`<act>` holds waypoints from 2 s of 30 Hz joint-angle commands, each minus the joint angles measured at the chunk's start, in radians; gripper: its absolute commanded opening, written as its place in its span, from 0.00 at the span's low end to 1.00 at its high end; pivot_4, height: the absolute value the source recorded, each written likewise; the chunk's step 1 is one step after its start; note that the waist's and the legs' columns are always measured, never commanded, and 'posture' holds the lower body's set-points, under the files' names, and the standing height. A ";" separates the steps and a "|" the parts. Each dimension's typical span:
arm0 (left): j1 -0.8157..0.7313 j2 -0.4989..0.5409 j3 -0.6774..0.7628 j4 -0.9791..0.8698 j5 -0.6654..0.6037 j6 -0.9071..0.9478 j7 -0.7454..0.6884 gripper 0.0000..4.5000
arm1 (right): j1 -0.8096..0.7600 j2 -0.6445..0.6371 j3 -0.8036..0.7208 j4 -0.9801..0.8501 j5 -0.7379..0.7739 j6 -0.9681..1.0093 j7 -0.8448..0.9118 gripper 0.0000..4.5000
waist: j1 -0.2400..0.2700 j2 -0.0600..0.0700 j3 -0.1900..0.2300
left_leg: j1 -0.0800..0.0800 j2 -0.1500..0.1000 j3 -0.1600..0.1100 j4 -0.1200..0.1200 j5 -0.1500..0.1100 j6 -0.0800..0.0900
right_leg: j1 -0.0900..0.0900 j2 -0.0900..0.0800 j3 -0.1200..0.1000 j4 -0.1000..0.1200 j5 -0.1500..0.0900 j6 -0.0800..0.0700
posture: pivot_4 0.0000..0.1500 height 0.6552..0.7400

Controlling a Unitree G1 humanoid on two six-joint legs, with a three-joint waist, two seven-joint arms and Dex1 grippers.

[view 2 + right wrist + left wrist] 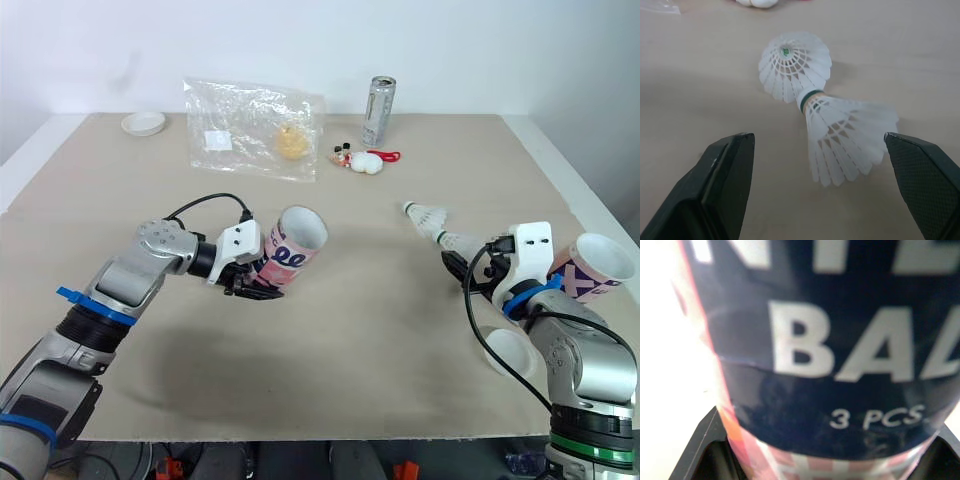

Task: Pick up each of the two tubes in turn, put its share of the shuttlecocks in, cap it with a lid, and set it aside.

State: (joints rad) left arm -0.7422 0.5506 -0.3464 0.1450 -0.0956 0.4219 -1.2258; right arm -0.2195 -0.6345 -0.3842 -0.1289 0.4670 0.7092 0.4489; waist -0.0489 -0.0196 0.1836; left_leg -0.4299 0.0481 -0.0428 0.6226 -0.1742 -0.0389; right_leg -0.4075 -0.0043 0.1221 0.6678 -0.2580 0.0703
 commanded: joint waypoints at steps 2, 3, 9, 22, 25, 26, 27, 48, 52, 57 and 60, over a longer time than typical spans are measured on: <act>0.012 0.009 0.022 -0.039 -0.012 0.007 0.008 0.64 | -0.042 0.009 0.027 0.028 -0.004 -0.037 0.024 0.99 | 0.000 0.000 0.000 | 0.000 0.000 0.000 0.000 0.000 0.000 | 0.000 0.000 0.000 0.000 0.000 0.000 | 1.00 1.00; 0.014 0.009 0.022 -0.041 -0.012 0.008 0.009 0.64 | -0.048 0.012 0.032 0.040 -0.005 -0.040 0.026 0.99 | 0.000 0.000 0.000 | 0.000 0.000 0.000 0.000 0.000 0.000 | 0.000 0.000 0.000 0.000 0.000 0.000 | 1.00 1.00; 0.019 0.009 0.024 -0.048 -0.012 0.017 0.017 0.64 | -0.091 0.026 0.062 0.135 -0.023 -0.084 0.046 0.99 | 0.001 0.000 0.000 | 0.000 0.000 0.000 0.000 0.000 0.000 | 0.000 0.000 0.000 0.000 0.000 0.000 | 1.00 1.00; 0.025 0.012 0.022 -0.056 -0.017 0.026 0.020 0.64 | -0.119 0.040 0.073 0.211 -0.064 -0.164 0.054 0.01 | 0.001 0.000 0.000 | 0.000 0.000 0.000 0.000 0.000 0.000 | 0.000 0.000 0.000 0.000 0.000 0.000 | 1.00 1.00; 0.021 0.010 0.020 -0.049 -0.018 0.025 0.017 0.64 | -0.112 0.040 0.070 0.200 -0.065 -0.167 0.050 0.01 | 0.001 0.000 0.000 | 0.000 0.000 0.000 0.000 0.000 0.000 | 0.000 0.000 0.000 0.000 0.000 0.000 | 1.00 1.00; 0.019 0.009 0.019 -0.045 -0.017 0.023 0.016 0.64 | -0.107 0.039 0.068 0.188 -0.063 -0.162 0.048 0.01 | 0.001 0.000 0.000 | 0.000 0.000 0.000 0.000 0.000 0.000 | 0.000 0.000 0.000 0.000 0.000 0.000 | 1.00 1.00; 0.017 0.009 0.018 -0.041 -0.016 0.020 0.014 0.64 | -0.101 0.039 0.064 0.172 -0.059 -0.155 0.045 0.01 | 0.001 0.000 0.000 | 0.000 0.000 0.000 0.000 0.000 0.000 | 0.000 0.000 0.000 0.000 0.000 0.000 | 1.00 1.00; -0.059 -0.043 -0.002 0.099 0.002 -0.028 -0.035 0.64 | -0.262 -0.314 0.294 -0.409 -0.094 -0.387 0.446 0.01 | 0.001 0.001 0.000 | 0.000 0.000 -0.001 0.002 0.000 0.000 | 0.001 0.000 -0.001 -0.001 0.001 0.001 | 1.00 1.00; -0.066 -0.042 -0.003 0.084 0.008 -0.030 -0.034 0.64 | -0.341 -0.289 0.417 -0.329 -0.184 -0.555 0.541 0.01 | 0.002 0.001 0.000 | -0.002 0.000 -0.001 0.003 0.000 0.000 | 0.000 -0.001 -0.001 -0.001 0.001 0.002 | 1.00 1.00; -0.063 -0.035 0.002 0.067 0.010 -0.024 -0.033 0.64 | -0.422 -0.265 0.489 -0.205 -0.248 -0.694 0.630 0.01 | 0.001 0.001 0.000 | -0.002 0.000 -0.001 0.003 0.000 0.000 | 0.000 0.000 -0.001 -0.001 0.001 0.001 | 1.00 1.00; -0.056 -0.033 0.005 0.051 0.007 -0.017 -0.024 0.64 | -0.460 -0.245 0.533 -0.139 -0.288 -0.780 0.679 0.01 | 0.002 0.001 0.000 | -0.002 0.000 -0.001 0.003 0.000 0.000 | 0.000 0.000 -0.001 -0.001 0.001 0.001 | 1.00 1.00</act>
State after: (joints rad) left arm -0.7891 0.5094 -0.3559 0.2397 -0.0861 0.4013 -1.2527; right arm -0.6506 -0.8873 0.1464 -0.2835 0.1981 -0.0194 1.1062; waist -0.0473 -0.0188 0.1837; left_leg -0.4317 0.0480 -0.0436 0.6252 -0.1739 -0.0385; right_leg -0.4077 -0.0048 0.1206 0.6668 -0.2573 0.0713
